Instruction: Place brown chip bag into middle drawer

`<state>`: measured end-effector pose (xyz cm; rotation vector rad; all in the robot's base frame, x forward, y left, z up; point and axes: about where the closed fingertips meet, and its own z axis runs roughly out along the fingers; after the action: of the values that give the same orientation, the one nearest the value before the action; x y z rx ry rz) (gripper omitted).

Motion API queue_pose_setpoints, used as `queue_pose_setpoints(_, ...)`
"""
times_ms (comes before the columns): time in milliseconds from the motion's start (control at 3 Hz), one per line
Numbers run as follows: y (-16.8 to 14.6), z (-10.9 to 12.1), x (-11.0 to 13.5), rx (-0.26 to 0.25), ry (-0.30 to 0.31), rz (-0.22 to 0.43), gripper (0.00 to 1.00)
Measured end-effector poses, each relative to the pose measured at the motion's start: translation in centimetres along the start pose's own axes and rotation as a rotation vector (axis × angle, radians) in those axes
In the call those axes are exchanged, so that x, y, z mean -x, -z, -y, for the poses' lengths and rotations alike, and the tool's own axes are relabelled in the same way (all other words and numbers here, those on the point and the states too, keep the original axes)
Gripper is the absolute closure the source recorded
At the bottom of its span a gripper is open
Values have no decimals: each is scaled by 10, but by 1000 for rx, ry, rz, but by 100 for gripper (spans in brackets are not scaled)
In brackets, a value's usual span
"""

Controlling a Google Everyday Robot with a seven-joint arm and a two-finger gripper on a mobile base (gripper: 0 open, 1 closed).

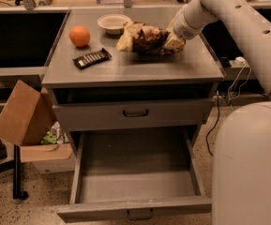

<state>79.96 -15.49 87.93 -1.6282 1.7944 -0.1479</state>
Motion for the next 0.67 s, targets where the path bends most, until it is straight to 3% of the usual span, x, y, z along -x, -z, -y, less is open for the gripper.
queue_pose_setpoints(333,33,6,10,-92,16,33,100)
queue_pose_setpoints(667,91,6,24,-235,43,68,100)
